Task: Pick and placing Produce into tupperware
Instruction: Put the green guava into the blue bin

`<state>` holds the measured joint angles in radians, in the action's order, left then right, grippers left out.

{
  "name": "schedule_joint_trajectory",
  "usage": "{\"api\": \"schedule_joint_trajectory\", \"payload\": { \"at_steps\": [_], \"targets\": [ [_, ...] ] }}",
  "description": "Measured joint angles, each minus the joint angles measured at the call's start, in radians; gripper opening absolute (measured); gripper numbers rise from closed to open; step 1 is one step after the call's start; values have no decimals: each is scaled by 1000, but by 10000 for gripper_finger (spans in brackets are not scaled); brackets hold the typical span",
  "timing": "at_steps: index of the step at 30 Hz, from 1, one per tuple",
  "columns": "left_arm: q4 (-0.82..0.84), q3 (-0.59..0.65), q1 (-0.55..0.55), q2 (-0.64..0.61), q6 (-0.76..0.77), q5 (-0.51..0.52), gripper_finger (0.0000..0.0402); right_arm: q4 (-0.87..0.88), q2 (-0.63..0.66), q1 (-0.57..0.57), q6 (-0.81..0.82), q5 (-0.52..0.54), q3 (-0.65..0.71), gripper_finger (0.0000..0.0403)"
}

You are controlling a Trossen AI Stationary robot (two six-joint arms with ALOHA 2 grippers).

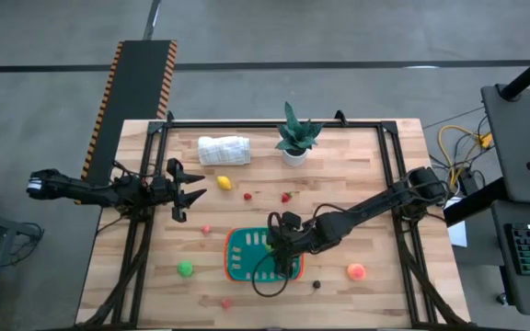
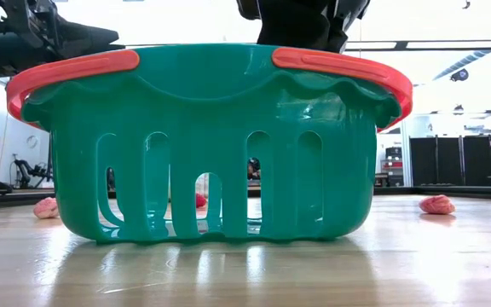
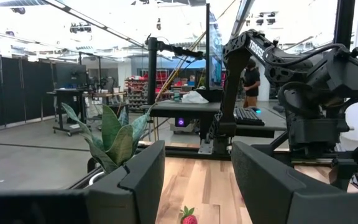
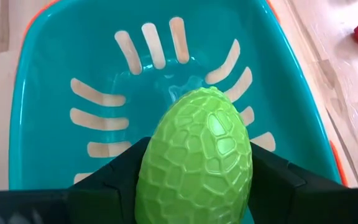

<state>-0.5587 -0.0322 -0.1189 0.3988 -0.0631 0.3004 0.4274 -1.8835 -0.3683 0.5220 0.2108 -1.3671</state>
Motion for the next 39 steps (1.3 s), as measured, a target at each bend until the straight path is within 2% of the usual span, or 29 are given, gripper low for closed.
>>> {"api": "schedule_joint_trajectory", "payload": {
  "at_steps": [8,39],
  "targets": [
    [0,0,0,0,0,0,173,-63,-34,0,1,-5,0,203],
    [0,0,0,0,0,0,173,-16,-64,2,-37,0,-1,205]
  ]
}}
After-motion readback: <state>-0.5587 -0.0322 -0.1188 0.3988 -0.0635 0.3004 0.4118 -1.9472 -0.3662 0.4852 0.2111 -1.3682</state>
